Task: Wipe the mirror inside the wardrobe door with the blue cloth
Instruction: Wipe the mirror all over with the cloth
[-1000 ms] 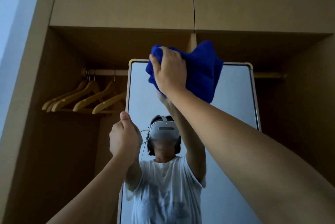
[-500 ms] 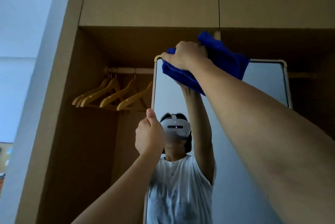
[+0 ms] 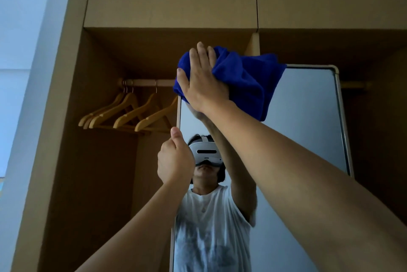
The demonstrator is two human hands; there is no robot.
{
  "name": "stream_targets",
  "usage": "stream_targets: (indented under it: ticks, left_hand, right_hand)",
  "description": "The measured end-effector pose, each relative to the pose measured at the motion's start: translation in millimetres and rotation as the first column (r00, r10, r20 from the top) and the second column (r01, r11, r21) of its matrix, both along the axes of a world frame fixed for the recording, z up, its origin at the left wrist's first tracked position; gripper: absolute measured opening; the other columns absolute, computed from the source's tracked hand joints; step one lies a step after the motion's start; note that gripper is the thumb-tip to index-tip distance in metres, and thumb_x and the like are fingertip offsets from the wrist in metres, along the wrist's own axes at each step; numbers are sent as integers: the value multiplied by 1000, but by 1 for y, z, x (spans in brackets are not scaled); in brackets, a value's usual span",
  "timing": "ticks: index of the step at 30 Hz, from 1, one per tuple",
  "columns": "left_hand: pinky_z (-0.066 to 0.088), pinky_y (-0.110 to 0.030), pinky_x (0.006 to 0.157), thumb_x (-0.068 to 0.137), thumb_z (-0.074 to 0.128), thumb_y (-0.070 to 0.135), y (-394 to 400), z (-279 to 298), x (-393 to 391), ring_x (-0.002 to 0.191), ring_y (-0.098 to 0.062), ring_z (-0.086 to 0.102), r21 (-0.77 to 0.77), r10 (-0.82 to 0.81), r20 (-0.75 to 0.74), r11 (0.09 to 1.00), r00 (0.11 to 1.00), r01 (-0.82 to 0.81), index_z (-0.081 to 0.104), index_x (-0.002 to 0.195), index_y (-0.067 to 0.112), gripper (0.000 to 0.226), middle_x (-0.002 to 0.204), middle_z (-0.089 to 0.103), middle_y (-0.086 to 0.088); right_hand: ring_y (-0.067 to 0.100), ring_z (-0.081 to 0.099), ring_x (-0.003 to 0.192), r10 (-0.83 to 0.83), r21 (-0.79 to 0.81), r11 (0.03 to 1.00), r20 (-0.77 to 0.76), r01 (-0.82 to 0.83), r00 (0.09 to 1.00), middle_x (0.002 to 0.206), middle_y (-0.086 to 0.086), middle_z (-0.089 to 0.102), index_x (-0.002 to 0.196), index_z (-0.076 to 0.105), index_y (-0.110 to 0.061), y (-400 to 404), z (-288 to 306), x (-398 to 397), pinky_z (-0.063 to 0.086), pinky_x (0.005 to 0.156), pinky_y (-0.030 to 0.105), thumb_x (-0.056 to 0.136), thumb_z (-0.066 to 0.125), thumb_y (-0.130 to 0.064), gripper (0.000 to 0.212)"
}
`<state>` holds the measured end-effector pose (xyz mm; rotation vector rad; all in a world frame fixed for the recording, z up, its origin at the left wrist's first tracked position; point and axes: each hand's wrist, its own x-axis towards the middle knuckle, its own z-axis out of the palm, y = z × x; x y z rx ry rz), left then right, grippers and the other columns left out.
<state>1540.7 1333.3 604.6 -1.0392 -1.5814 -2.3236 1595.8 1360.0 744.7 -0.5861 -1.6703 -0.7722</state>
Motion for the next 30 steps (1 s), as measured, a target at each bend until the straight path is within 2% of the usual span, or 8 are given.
stream_targets:
  ticks: [5,8,13,16,19,21,27,30]
  left_hand:
    - [44,-37,70,98,17,51,-2,1,0,73,-22,56,2,9,-16,1000,1000,-9,51,69,18,56,73,56,-2]
    - [50,-44,79,98,19,52,1,0,-1,78,-26,60,27,-21,2,999,1000,21,54,72,19,55,79,61,-6]
    - [49,-52,89,100,27,42,8,-3,-9,94,-33,62,105,-168,-39,980,985,171,64,102,6,52,97,65,-16]
    - [46,-52,90,100,31,41,3,-8,-11,92,-33,60,236,-472,-13,855,882,461,66,90,10,48,97,66,-26]
    - [52,-32,82,101,34,30,0,-19,-17,94,-22,65,297,-657,-73,704,751,645,65,98,11,37,97,70,-15]
    - [52,-29,80,100,36,22,3,-31,-23,90,-20,66,295,-722,-79,642,687,708,63,103,6,32,91,70,-12]
    - [43,-26,60,99,38,22,18,-43,-24,62,-14,51,303,-584,36,779,811,548,60,80,11,31,68,53,-8]
    - [41,-28,58,98,36,37,32,-43,-22,53,-6,51,275,-328,33,911,944,307,56,63,27,41,52,53,9]
  right_hand:
    - [26,-5,146,-66,-2,998,18,66,998,159,9,1,151,5,-7,-2,-16,1,-7,118,41,99,13,-42,63]
    - [27,-6,145,-102,44,994,36,100,994,159,9,1,151,4,-8,-5,-40,5,-10,117,41,98,14,-41,63]
    - [25,3,145,-117,47,992,84,114,990,160,3,5,152,10,-13,-11,-90,7,-15,113,37,97,23,-42,63]
    - [25,8,143,-117,46,992,56,114,992,159,1,9,152,14,-15,-13,-100,9,-13,113,37,98,25,-43,62]
    - [24,6,143,-44,13,999,105,43,993,159,-1,9,151,16,-16,-12,-107,14,-10,115,37,97,30,-45,63]
    - [23,4,143,2,-23,1000,155,2,988,159,-3,8,151,16,-18,-8,-117,16,-7,116,37,95,35,-48,67]
    - [23,-2,143,-9,-13,1000,289,13,957,159,-4,5,151,16,-22,9,-111,25,-13,113,36,89,44,-57,76]
    - [24,-7,144,-35,-18,999,312,43,949,159,-4,-4,151,10,-24,15,-85,31,-14,113,39,89,40,-63,80]
